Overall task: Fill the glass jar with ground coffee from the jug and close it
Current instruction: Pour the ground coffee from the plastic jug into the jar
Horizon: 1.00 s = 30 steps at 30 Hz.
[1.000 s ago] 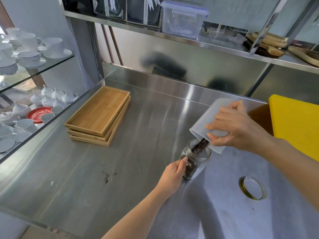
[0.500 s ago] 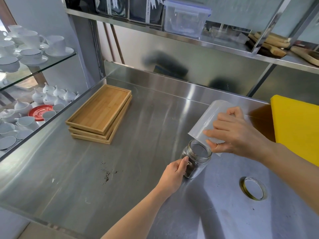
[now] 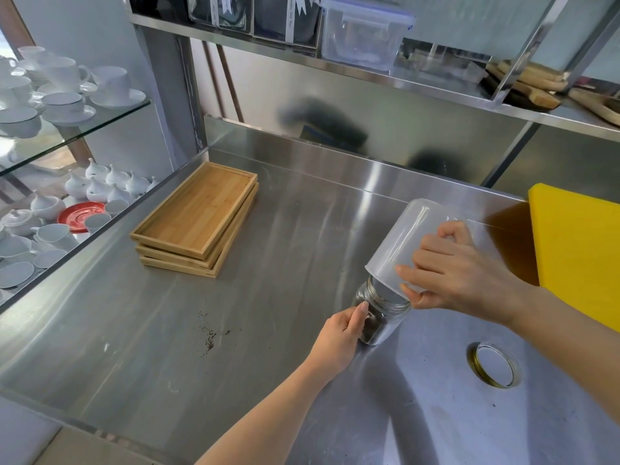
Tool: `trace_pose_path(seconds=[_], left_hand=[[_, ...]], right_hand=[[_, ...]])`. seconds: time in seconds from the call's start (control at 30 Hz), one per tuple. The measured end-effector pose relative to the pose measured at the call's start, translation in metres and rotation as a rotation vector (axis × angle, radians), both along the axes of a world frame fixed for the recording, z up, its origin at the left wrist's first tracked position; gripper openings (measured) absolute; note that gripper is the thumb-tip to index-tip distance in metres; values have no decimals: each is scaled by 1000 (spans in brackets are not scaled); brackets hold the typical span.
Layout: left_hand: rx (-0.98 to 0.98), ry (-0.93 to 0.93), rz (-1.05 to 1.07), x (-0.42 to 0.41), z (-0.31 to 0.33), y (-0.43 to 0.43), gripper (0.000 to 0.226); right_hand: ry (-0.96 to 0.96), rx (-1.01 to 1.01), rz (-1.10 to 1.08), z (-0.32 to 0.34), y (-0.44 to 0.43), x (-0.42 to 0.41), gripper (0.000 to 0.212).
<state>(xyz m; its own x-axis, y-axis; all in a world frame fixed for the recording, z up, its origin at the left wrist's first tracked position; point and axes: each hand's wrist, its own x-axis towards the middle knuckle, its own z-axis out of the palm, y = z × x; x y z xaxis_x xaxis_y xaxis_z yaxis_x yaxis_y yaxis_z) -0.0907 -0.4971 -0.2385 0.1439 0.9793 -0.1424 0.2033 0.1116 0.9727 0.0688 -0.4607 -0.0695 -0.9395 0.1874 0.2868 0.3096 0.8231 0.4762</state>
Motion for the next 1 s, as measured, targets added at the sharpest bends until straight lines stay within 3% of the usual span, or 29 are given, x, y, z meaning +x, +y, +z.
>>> trace_pose_path(seconds=[0.13, 0.23, 0.33, 0.43, 0.7, 0.87, 1.0], left_hand=[[-1, -8, 2, 0, 0, 0, 46], [13, 3, 3, 1, 1, 0, 45], [20, -3, 1, 1, 1, 0, 44], [16, -2, -4, 0, 1, 0, 44], [13, 10, -7, -1, 2, 0, 45], [12, 22, -12, 0, 3, -1, 46], [10, 31, -14, 0, 3, -1, 46]], right_hand=[[-10, 7, -2, 0, 0, 1, 16], [-15, 26, -13, -3, -2, 0, 7], [-41, 37, -2, -3, -3, -3, 15], [-29, 33, 4, -4, -1, -1, 9], [4, 29, 8, -7, 0, 2, 26], [-41, 1, -35, -8, -3, 3, 59], [-10, -16, -39, -11, -3, 7, 57]])
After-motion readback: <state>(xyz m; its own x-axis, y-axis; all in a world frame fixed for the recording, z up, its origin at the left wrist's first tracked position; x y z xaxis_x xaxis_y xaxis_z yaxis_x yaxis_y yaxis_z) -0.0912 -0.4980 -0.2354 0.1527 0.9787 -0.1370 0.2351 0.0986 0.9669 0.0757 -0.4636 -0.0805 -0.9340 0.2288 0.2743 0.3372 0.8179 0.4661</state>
